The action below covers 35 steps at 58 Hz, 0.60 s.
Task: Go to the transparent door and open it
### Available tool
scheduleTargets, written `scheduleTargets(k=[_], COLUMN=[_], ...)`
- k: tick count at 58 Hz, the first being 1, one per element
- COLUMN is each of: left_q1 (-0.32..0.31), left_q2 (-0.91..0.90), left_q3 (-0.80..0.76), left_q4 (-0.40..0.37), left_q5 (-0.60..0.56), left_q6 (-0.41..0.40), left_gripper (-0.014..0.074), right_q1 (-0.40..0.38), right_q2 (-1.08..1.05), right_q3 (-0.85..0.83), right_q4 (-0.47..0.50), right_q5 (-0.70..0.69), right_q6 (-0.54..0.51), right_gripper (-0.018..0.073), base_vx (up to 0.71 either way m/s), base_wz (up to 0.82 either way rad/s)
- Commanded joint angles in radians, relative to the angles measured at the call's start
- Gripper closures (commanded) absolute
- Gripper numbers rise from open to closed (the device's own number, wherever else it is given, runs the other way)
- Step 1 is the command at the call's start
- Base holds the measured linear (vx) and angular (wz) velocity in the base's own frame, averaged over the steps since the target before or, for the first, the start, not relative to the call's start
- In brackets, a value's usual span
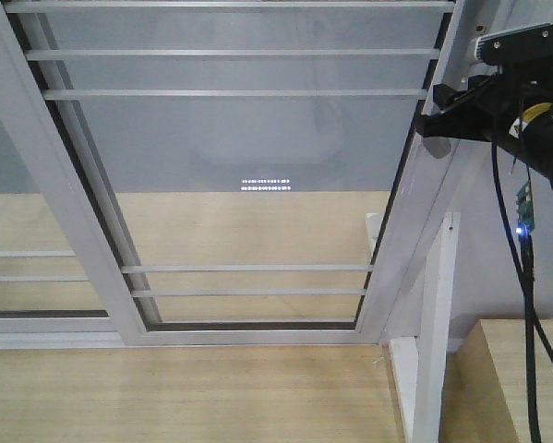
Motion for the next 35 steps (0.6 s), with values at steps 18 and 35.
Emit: scheduleTargets(k=[18,35], left_q1=[-0.005,-0.005], left_q2=[0.005,0.005], left_q3=[-0.035,-0.035], left_q4=[-0.010,-0.010], left_q5=[-0.046,-0.047], left_q6=[0.002,0.002], left_gripper=[0.0187,0.0187], right_q1=[-0.002,-0.002], right_q2=[0.120,0.229], right_q3=[-0.156,-0.264], right_q4=[0.272,0.273], right_q5=[-0.173,-0.206], right_q6=[-0.211,-0.230], right_gripper=[0.0197,0.0197], base_vx=[0.00,0.00], base_wz=[0.00,0.00])
